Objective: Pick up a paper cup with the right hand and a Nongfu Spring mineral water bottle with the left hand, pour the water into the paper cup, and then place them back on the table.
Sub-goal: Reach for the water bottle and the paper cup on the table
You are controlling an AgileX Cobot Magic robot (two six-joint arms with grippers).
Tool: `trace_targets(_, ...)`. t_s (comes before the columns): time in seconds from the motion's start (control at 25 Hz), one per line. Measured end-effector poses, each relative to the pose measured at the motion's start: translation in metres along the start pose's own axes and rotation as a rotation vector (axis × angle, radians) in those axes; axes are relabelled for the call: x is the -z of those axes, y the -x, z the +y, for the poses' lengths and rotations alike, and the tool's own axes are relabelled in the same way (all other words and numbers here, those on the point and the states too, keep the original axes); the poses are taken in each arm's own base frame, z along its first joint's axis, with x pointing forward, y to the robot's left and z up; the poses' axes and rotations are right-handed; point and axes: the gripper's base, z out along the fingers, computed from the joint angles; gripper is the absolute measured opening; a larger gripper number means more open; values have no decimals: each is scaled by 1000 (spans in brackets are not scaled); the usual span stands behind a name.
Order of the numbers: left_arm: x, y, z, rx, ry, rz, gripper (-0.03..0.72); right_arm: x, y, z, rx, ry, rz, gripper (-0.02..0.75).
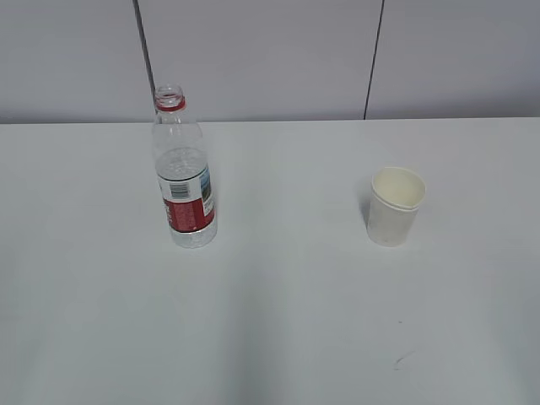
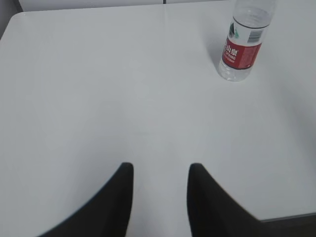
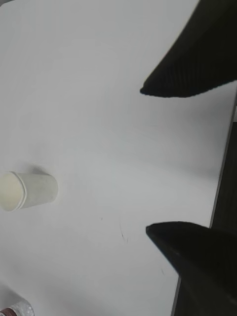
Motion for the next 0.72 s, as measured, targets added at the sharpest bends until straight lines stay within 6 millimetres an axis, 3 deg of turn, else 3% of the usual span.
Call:
trace_targets(0.24, 0, 0, 0, 0, 0, 0, 239, 2, 4, -1, 0, -4, -25, 587)
trace_targets(0.44, 1, 1, 0, -1, 3, -12, 239, -8, 34, -4, -13, 6, -56, 587)
trace_targets(0.6, 1, 21, 3, -12, 27, -79, 239, -30, 62, -7, -32, 13, -72, 587)
trace_targets(0.72, -13, 43, 4, -26, 20, -83, 239, -51, 79, -11, -44, 9, -94, 587)
